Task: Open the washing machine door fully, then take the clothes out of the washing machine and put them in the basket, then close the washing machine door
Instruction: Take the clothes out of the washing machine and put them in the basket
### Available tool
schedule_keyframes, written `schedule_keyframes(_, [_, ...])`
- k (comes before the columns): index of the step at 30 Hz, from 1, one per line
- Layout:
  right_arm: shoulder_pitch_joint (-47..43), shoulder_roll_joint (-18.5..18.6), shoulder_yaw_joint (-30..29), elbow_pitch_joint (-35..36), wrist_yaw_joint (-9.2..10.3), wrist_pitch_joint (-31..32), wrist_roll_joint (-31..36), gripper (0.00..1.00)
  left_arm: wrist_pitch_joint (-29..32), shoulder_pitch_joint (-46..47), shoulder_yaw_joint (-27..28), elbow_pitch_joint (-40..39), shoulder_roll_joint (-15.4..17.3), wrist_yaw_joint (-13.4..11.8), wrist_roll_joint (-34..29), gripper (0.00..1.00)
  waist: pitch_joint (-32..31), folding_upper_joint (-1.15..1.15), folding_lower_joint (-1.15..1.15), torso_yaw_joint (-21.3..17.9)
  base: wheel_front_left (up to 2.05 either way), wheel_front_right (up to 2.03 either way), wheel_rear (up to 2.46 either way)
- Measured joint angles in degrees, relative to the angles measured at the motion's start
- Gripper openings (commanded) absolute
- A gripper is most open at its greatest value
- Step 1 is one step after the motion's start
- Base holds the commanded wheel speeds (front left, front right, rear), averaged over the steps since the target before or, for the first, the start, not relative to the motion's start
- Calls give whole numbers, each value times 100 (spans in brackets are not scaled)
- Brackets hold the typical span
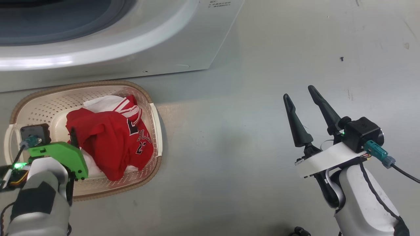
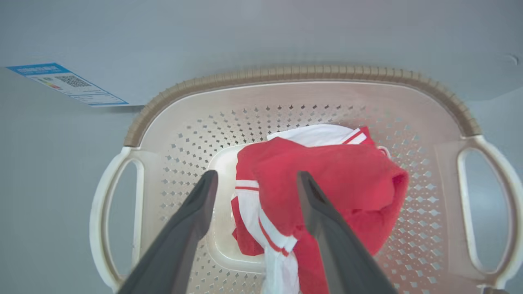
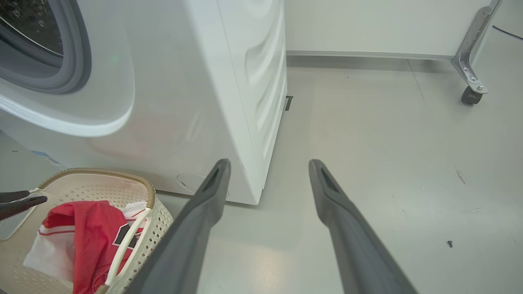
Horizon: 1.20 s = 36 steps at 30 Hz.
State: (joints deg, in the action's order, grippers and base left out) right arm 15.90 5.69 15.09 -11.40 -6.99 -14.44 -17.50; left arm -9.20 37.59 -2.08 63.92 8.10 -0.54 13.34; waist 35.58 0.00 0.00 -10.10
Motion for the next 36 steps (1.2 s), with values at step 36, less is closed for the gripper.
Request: schedule_keyframes(36, [-289,-119,-163,-261,0,0,-105,100,-508,-659,-174,-1715,-367,583,-42,100,-1539,0,0,254,0,0,0])
